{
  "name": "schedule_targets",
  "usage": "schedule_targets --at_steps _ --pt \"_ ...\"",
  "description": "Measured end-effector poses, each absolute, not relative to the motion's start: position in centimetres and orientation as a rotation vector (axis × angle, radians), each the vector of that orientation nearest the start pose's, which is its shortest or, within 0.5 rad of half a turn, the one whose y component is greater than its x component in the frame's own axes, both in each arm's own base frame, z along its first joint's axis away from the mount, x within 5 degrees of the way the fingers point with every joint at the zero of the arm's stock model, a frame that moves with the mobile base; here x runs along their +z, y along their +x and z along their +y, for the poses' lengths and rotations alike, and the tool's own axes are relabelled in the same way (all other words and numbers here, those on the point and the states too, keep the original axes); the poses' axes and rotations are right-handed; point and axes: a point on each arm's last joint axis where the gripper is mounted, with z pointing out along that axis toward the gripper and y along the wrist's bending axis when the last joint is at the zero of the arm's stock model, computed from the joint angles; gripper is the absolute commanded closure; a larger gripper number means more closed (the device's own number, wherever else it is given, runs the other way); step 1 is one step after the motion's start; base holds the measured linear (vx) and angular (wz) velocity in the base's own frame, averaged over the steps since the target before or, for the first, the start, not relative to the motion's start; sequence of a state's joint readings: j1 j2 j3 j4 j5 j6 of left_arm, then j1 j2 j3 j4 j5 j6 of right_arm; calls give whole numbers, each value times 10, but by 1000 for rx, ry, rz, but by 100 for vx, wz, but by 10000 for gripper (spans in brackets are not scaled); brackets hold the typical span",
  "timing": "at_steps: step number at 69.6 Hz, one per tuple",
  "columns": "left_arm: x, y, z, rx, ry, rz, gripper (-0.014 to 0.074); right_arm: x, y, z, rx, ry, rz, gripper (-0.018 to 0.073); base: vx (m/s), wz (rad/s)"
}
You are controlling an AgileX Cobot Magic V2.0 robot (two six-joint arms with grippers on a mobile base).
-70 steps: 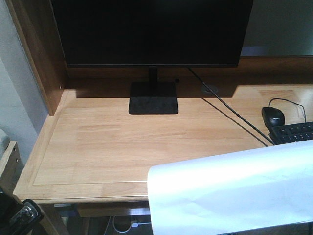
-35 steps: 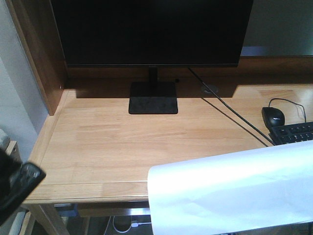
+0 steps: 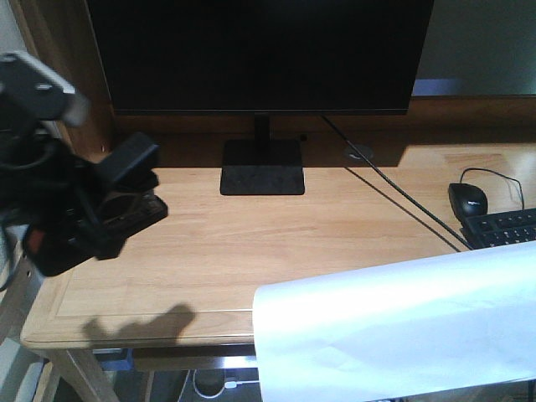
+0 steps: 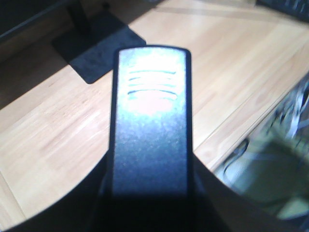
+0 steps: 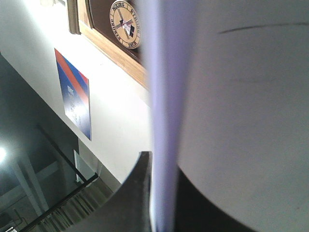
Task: Grab stapler and paper to desk for stapling
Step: 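Extend the left arm and lower the stapler onto the desk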
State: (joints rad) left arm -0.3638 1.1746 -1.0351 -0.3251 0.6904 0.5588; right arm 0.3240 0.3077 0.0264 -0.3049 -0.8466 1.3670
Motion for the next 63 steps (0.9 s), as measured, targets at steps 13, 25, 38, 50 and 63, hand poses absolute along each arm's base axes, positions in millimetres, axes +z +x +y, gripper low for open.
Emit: schedule_targets --at_steps 13,25,38,50,63 --pt "324 265 -124 -218 1081 2100 603 254 56 40 1457 235 1095 565 0 0" --pt "302 294 -140 -235 1217 2004 603 254 56 40 1457 235 1095 565 0 0" --pt "273 334 -147 -352 1215 1998 603 254 56 40 1457 235 1095 565 0 0" --pt "244 373 -144 -501 1238 2010 603 254 56 40 1457 235 1095 565 0 0" --pt "220 411 -131 -610 1222 2027 603 254 56 40 1457 235 1095 565 0 0"
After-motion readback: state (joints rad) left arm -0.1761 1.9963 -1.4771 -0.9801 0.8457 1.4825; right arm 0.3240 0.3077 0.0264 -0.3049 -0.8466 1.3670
